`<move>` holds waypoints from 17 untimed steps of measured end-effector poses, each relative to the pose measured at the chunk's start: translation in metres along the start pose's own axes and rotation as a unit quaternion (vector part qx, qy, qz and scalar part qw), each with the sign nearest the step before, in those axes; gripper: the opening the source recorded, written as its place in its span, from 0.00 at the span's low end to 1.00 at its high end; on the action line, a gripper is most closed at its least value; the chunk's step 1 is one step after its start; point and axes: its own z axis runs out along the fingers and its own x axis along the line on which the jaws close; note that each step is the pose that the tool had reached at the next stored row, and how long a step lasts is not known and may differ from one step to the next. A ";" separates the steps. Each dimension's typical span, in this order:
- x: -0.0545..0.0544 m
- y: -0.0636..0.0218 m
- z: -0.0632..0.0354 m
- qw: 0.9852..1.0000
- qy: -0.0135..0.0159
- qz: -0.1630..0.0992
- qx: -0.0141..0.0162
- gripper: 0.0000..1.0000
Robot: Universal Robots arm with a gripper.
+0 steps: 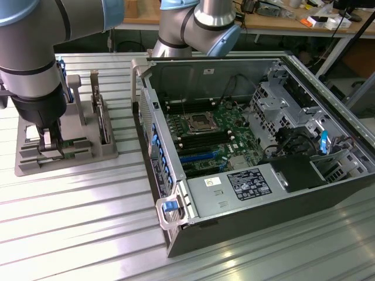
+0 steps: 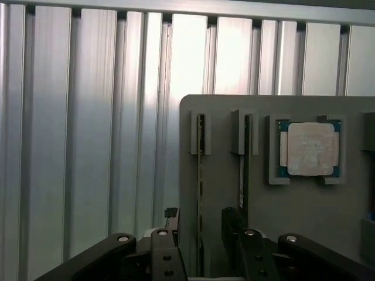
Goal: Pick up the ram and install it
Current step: 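Pick up the ram and move it above insertion slot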
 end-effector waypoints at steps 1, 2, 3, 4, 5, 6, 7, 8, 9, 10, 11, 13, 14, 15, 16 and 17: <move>0.000 0.0001 0.0024 1.000 0.000 0.000 0.000 0.42; 0.000 0.0001 0.0040 1.000 0.000 0.000 0.000 0.42; 0.000 0.0002 0.0050 1.000 0.000 0.000 0.000 0.42; 0.000 0.0003 0.0062 1.000 0.000 0.000 0.000 0.42; 0.000 0.0009 0.0083 1.000 0.000 0.000 0.000 0.42; 0.000 0.0013 0.0098 1.000 0.000 0.000 0.000 0.42; 0.000 0.0017 0.0112 1.000 0.000 0.000 0.000 0.42; 0.000 0.0019 0.0129 1.000 0.000 0.000 0.000 0.42; 0.000 0.0022 0.0148 1.000 0.000 0.000 0.000 0.42; 0.000 0.0023 0.0174 1.000 0.000 0.000 0.000 0.42; 0.000 0.0022 0.0188 1.000 0.000 0.000 0.000 0.42; 0.000 0.0023 0.0197 1.000 0.000 0.000 0.000 0.42; 0.000 0.0023 0.0197 1.000 0.000 0.000 0.000 0.42; 0.000 0.0023 0.0197 1.000 0.000 0.000 0.000 0.42; 0.000 0.0023 0.0198 1.000 0.000 0.000 0.000 0.34; 0.000 0.0023 0.0197 1.000 0.000 0.000 0.000 0.28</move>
